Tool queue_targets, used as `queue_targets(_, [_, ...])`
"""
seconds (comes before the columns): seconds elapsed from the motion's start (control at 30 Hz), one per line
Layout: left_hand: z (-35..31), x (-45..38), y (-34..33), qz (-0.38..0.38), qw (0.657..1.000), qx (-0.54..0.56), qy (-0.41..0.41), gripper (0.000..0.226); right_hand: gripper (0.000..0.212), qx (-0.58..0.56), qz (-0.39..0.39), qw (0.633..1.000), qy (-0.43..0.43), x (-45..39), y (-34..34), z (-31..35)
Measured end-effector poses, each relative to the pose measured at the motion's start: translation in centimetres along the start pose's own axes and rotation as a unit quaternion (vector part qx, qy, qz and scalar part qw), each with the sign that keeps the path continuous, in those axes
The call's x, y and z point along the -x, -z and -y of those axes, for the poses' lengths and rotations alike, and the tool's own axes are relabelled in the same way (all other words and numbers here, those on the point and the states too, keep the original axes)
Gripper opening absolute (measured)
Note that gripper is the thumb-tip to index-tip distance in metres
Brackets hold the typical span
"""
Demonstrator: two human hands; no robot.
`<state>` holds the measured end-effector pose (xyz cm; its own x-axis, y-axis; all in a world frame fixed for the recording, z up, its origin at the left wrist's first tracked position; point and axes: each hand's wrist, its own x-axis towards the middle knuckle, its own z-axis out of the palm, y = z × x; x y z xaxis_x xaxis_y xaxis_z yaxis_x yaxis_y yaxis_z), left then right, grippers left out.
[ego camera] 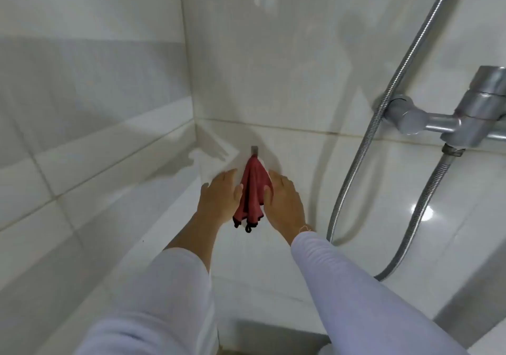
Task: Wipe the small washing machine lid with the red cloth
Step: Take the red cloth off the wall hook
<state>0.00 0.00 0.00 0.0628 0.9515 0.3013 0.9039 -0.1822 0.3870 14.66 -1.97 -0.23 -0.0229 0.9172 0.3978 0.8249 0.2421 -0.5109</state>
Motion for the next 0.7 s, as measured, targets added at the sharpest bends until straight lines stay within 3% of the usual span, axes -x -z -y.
queue_targets(0.13, [-0.5,-1.4,-0.7,-0.029,0.995,0.089,0.039,0.042,0.034,-0.062,-0.029,0.998,-0.005,-1.6,-1.4,-1.2])
queue_targets(0.27, [-0.7,-2.0,-1.7,-0.002,0.986,0.157,0.050,0.038,0.025,-0.121,-0.016,0.992,-0.025,-2.6,-2.3,-1.8])
queue_targets(0.47, [-0.5,-2.1,-2.1,0.005,0.988,0.142,0.062,0.024,0.010,-0.145,0.010,0.988,-0.053,-3.4,-2.8,-1.8])
queue_targets(0.57, [0.1,-1.8,-1.7,0.006,0.985,0.153,0.080,0.022,0.024,-0.131,0.007,0.990,-0.057,-3.4,-2.5,-1.9])
queue_targets(0.7, [1.0,-1.1,-0.5,0.029,0.975,0.185,0.122,0.021,0.011,-0.127,-0.012,0.990,-0.051,-2.7,-1.5,-1.9])
